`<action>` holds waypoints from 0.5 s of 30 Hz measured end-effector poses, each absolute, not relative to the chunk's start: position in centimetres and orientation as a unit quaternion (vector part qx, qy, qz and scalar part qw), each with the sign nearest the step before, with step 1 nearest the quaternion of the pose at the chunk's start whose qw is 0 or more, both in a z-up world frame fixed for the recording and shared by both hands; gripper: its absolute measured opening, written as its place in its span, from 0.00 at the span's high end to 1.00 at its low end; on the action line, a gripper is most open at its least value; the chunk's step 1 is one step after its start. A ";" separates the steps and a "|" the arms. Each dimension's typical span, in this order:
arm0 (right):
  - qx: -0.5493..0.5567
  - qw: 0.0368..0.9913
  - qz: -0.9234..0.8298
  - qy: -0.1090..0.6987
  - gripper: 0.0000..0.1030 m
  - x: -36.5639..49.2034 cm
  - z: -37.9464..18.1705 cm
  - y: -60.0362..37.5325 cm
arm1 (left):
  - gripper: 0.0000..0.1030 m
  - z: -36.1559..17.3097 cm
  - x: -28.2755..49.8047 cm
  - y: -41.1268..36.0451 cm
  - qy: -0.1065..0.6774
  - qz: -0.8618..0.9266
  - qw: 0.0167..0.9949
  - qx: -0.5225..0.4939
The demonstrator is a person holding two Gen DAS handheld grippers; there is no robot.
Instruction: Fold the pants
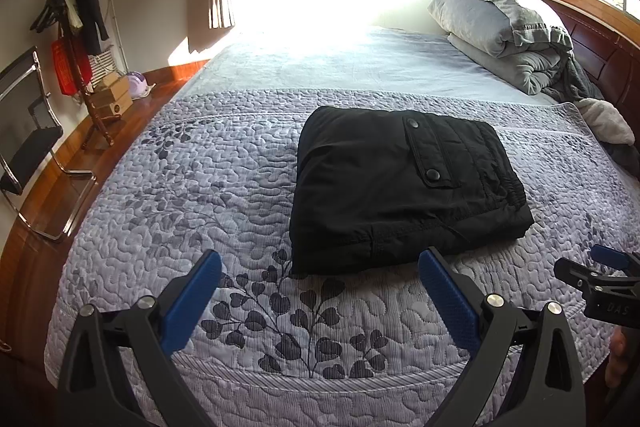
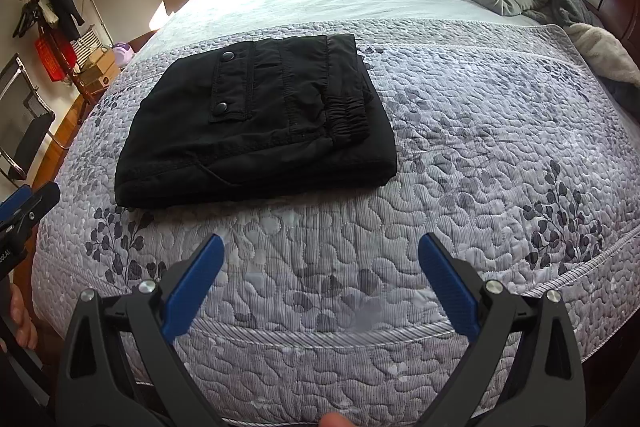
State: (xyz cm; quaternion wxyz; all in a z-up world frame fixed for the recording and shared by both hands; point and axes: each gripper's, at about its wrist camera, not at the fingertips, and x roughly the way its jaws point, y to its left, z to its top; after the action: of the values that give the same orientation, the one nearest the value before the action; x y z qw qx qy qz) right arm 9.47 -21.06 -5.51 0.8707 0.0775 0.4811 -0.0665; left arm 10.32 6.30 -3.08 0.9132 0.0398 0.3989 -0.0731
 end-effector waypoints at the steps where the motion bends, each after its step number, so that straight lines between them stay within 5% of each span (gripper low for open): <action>1: 0.077 0.871 -0.067 0.481 0.06 9.5 -5.5 -21.1 | 0.03 -3.0 10.3 6.3 0.399 -0.073 0.913 0.040; 15: 0.078 0.869 -0.068 0.484 0.06 9.4 -5.7 -21.2 | 0.03 -2.8 10.1 6.7 0.389 -0.088 0.917 0.007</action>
State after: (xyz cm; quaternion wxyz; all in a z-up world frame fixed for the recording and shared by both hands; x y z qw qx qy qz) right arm 9.44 -21.16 -5.69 0.8692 0.0784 0.4836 -0.0678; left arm 10.13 6.74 -2.85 0.9172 0.0073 0.3886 -0.0877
